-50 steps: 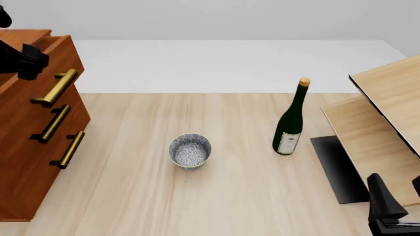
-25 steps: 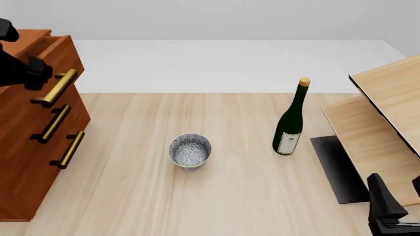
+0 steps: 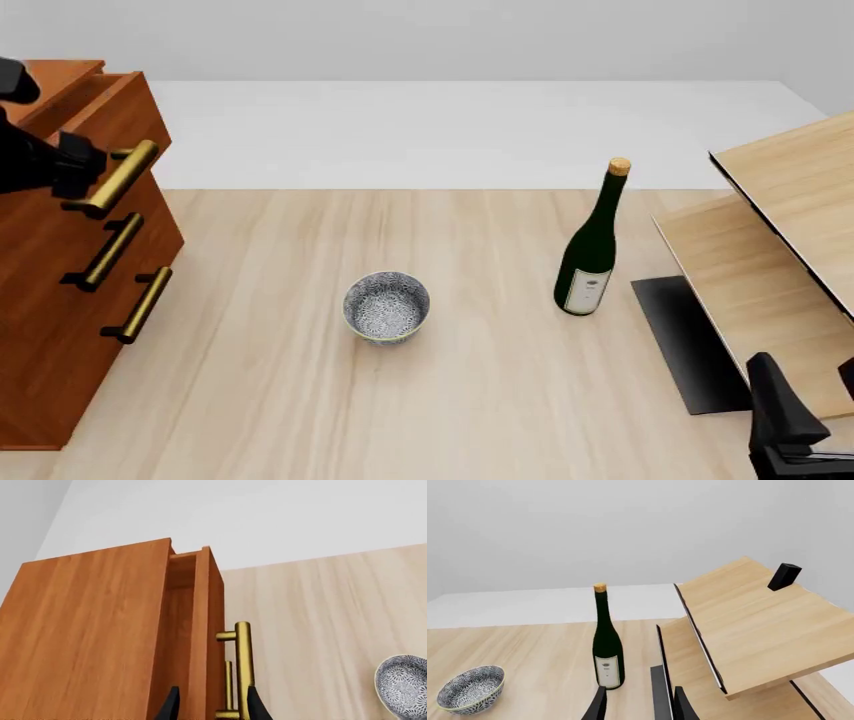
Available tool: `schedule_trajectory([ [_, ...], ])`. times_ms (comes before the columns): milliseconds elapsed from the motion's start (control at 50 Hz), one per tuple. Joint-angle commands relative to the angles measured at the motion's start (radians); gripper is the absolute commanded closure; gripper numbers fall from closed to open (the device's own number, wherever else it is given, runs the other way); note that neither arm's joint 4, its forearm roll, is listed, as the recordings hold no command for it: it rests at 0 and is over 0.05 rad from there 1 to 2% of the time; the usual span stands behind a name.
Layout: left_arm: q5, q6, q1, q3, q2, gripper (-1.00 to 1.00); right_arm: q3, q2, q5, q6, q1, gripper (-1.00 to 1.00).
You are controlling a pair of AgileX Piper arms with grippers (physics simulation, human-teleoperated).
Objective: Close the bottom drawer of the cabinet and open the top drawer.
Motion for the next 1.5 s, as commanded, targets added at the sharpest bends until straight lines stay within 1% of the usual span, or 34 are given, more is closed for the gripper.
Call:
schedule_trajectory([
  [20,-0.005,-0.007,0.001,0.013,-0.003,-1.0,-0.001,0.0,0.0,0.001,-0.001,-1.0],
  [80,-0.005,-0.013,-0.007,0.016,-0.003,-1.0,-0.001,0.0,0.0,0.001,-0.002,-1.0],
  [120,0.006,-0.04,-0.029,0.011,0.003,-1.0,-0.001,0.0,0.0,0.001,-0.002,-1.0],
  [140,0.003,-0.033,-0.028,0.013,-0.001,-1.0,-0.001,0.0,0.0,0.001,-0.002,-1.0],
  [180,0.009,-0.049,-0.041,0.012,0.0,-1.0,-0.001,0.0,0.0,0.002,-0.003,-1.0],
  [220,0.008,-0.045,-0.043,0.016,-0.003,-1.0,-0.001,0.0,0.0,0.001,-0.003,-1.0],
  [260,0.01,-0.058,-0.051,0.017,-0.002,-1.0,-0.001,0.0,0.0,0.002,-0.003,-1.0],
  [520,-0.001,-0.067,-0.048,0.033,0.007,-1.0,0.0,0.0,-0.001,0.002,-0.003,-1.0],
  [700,-0.005,-0.081,-0.065,0.032,0.016,-1.0,-0.001,0.001,-0.002,0.003,-0.004,-1.0],
  [1080,0.018,-0.151,-0.162,0.02,0.025,-1.0,-0.002,0.001,0.0,0.006,-0.009,-1.0],
  [1500,0.032,-0.206,-0.23,0.016,0.016,-1.0,-0.004,0.002,0.001,0.007,-0.011,-1.0],
])
